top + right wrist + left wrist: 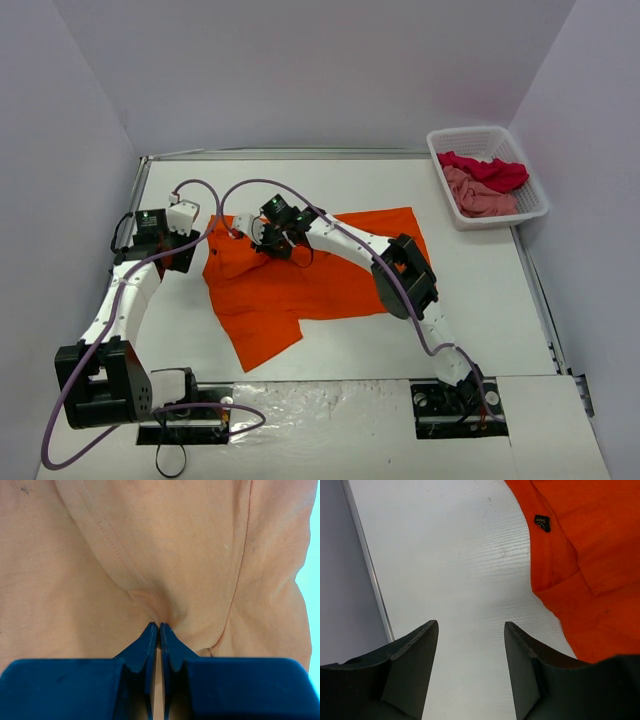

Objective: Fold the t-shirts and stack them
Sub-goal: Fold the flattened tshirt in 1/3 of the way

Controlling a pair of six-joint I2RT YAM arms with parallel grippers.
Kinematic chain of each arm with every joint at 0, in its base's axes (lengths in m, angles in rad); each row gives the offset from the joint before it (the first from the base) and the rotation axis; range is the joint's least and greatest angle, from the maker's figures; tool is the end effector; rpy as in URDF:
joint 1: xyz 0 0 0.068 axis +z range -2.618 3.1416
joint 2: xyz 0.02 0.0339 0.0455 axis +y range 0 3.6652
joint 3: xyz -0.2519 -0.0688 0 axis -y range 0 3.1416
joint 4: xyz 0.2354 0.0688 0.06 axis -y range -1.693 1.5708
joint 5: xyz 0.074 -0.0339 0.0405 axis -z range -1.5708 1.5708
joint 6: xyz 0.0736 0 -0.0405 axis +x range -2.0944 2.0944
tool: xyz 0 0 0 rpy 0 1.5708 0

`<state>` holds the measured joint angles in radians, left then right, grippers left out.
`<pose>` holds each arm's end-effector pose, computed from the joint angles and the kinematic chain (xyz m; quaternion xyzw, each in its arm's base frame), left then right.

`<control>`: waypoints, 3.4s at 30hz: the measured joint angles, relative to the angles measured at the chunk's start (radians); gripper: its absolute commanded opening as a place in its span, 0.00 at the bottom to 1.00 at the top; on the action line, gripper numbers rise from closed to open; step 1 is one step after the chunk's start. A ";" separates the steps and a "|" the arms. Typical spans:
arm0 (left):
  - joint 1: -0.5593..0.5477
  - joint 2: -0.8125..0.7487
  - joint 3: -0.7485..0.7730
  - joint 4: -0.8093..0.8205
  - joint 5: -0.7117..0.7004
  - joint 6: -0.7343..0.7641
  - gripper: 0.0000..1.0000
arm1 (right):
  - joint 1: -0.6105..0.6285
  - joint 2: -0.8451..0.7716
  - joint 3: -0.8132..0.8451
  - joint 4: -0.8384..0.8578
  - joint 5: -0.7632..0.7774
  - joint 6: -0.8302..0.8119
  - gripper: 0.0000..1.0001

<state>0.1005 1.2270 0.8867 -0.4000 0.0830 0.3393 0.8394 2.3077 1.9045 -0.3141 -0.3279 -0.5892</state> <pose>0.2850 0.0226 0.2293 0.1255 0.9057 0.0509 0.4016 0.3414 0.4159 0.1684 -0.6394 0.6343 0.1984 0.3866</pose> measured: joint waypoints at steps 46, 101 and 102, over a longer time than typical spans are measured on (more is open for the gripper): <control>0.000 -0.032 0.000 -0.001 0.026 0.000 0.55 | -0.027 -0.154 -0.089 -0.049 0.100 0.054 0.40; -0.042 -0.049 -0.001 -0.001 0.047 -0.005 0.55 | -0.486 -0.185 -0.279 -0.049 0.126 0.174 0.28; -0.042 -0.049 -0.001 -0.001 0.047 -0.005 0.55 | -0.485 -0.185 -0.279 -0.049 0.122 0.174 0.28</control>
<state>0.0589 1.1782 0.8860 -0.4007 0.1295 0.3340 0.3546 2.1227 1.6257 -0.3630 -0.2058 -0.4156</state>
